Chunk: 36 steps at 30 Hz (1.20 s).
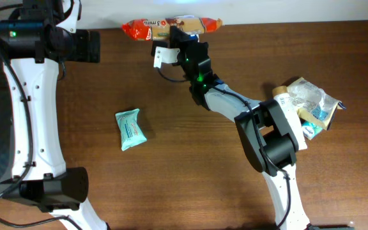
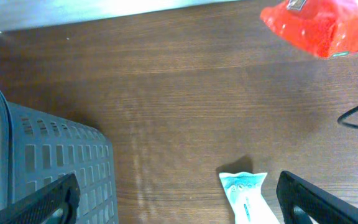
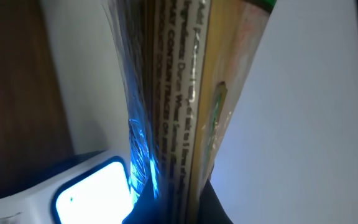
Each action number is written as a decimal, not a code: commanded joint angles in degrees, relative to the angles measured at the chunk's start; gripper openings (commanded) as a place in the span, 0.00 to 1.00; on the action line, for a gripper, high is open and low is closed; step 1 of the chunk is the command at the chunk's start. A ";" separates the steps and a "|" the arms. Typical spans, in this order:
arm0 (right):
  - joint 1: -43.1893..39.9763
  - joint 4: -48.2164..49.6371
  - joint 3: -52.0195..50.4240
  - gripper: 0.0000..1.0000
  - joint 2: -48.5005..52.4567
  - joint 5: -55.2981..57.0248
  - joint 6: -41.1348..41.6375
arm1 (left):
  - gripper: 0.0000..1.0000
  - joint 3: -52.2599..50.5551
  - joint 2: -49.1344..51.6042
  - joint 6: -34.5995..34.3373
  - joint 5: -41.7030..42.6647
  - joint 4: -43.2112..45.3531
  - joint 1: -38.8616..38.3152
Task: Scan the item barcode
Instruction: 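Hold the pasta package over the barcode scanner, then place the pasta package at the right beside the other items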
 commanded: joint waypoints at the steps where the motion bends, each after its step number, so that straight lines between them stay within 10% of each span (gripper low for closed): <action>1: 0.11 -1.97 2.16 0.04 -2.60 -2.12 -0.39 | 0.99 0.37 -1.03 0.90 0.15 0.11 0.04; 7: -0.66 -0.70 2.16 0.04 -2.56 3.02 -0.31 | 0.99 0.37 -1.03 0.90 0.17 0.11 0.04; 11: -0.59 -1.11 2.16 0.04 -6.93 8.39 17.64 | 0.99 0.37 -1.03 0.90 0.17 0.11 0.04; 24: -7.69 -94.55 1.01 0.04 -36.39 1.92 75.63 | 0.99 0.37 -1.03 0.90 0.15 0.11 0.04; 29: -17.11 -99.54 -12.09 0.04 -33.62 -2.34 77.02 | 0.99 0.37 -1.03 0.90 0.15 0.11 0.04; 34: -24.26 -96.67 -13.22 0.58 -33.51 2.12 75.91 | 0.99 0.37 -1.03 0.90 0.15 0.11 0.04; 36: -24.09 -97.35 -10.78 0.65 -33.51 -2.97 75.91 | 0.99 0.37 -1.03 0.90 0.17 0.11 0.04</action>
